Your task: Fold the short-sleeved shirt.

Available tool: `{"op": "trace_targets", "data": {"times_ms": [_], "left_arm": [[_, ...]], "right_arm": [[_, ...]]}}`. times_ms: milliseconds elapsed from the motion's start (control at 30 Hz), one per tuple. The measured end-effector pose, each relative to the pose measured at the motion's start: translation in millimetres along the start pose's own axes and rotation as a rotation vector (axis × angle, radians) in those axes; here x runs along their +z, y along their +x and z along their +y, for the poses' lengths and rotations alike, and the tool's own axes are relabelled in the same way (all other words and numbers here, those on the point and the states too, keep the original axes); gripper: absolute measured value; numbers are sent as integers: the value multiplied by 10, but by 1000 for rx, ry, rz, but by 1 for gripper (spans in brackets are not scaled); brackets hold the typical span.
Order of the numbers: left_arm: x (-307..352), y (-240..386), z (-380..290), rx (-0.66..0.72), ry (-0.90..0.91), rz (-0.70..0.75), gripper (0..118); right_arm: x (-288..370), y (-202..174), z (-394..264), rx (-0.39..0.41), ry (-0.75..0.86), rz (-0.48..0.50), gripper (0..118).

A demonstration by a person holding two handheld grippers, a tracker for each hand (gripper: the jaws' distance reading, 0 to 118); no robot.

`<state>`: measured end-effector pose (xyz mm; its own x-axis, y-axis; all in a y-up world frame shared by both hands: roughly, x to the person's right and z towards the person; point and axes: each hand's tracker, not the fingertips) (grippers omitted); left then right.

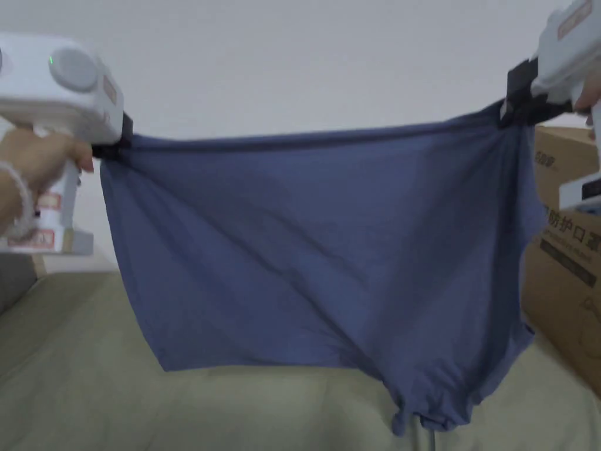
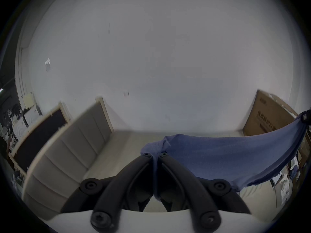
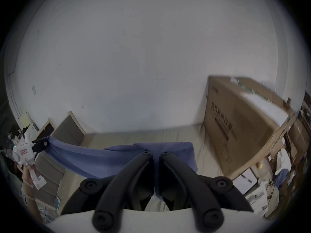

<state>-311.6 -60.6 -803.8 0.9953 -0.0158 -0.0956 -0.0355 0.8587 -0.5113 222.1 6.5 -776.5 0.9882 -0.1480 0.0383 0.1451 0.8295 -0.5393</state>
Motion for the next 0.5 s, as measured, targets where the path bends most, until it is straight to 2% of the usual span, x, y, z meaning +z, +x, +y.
{"op": "trace_targets", "data": {"times_ms": [133,233,300,433,467,500], "left_arm": [[-642,22,-929,-6,-151,-4,1],[-1014,56,-1663,16,-226,3,1],[-1199,75,-2168,81,-254,-10,1],[-1457,108,-2902,66,-363,13,1],[-1439,90,-3041,76,-362,1,1],[-1424,81,-3131,74,-367,-5,1]], "right_arm": [[-687,144,-805,-12,-144,-23,4],[-1201,264,-1573,-80,-257,-4,4],[-1540,364,-2124,-125,-318,-18,4],[-1882,515,-3152,-262,-449,-4,4],[-1945,568,-3344,-237,-482,11,4],[-1967,606,-3472,-227,-485,-15,4]]}}
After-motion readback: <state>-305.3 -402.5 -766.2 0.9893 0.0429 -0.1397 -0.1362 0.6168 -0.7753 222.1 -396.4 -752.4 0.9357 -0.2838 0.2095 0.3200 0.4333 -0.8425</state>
